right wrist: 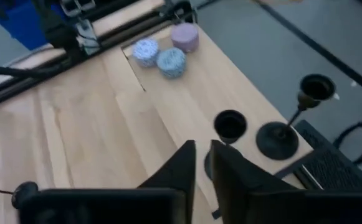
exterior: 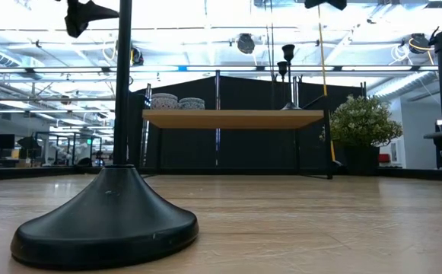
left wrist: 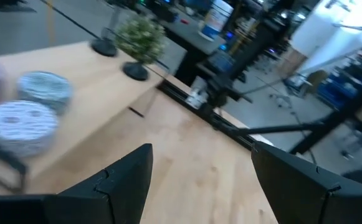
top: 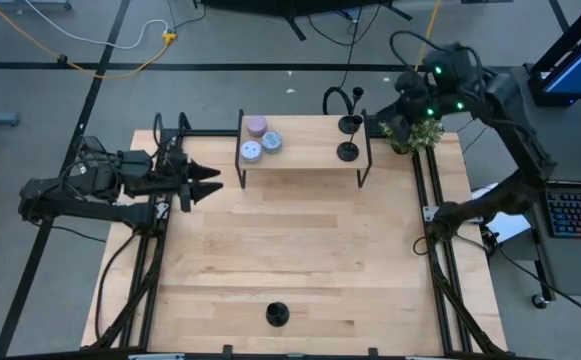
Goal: Pick & Place candle stick holders
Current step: Put the candle holder on the shelf
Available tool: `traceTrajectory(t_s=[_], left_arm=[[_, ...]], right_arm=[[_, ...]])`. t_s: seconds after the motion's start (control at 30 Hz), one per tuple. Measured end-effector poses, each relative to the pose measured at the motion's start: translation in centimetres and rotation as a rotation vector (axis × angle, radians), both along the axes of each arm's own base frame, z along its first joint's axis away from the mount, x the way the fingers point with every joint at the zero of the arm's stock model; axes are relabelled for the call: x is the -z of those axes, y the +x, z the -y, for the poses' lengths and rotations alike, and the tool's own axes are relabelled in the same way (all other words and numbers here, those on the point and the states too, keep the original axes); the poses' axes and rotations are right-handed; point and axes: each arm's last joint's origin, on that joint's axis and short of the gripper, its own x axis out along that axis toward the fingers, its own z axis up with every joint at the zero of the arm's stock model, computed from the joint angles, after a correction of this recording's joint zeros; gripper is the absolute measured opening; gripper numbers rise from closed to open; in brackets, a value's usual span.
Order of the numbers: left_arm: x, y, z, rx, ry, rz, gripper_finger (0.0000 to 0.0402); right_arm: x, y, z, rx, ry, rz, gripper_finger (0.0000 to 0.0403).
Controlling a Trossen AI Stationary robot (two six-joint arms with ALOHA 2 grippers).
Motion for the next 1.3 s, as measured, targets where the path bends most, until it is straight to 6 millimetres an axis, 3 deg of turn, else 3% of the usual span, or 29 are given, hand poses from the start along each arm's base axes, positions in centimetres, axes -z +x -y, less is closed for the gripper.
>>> traceTrajectory(t_s=[0.13,0.33,0.57,0.9,1.1,1.3], left_arm=[[0.1,1.8,0.8,0.083,-0.006,0.014,0.028],[-0.2,4.0,2.5,0.202,-0.037,0.003,0.028],[-3.1,5.7,5.1,0.317,-0.008,0.001,0.028],[-6.2,9.0,9.4,0.326,-0.015,-0.199,0.028],[-6.5,11.8,12.1,0.303,-0.11,-0.3,0.028],[-5.5,14.6,14.7,0.29,-0.208,-0.364,0.028]], right_arm=[[1.1,-0.9,-1.4,0.003,-0.032,0.099,0.0004],[3.5,-2.9,-3.8,-0.004,-0.079,0.255,0.0003],[7.4,-5.0,-6.3,-0.089,-0.124,0.419,0.0001],[13.0,-7.7,-8.2,-0.081,-0.148,0.563,0.0002],[15.6,-9.5,-9.4,-0.09,-0.197,0.629,0.0001],[17.5,-11.2,-10.6,-0.099,-0.238,0.685,0.0001]])
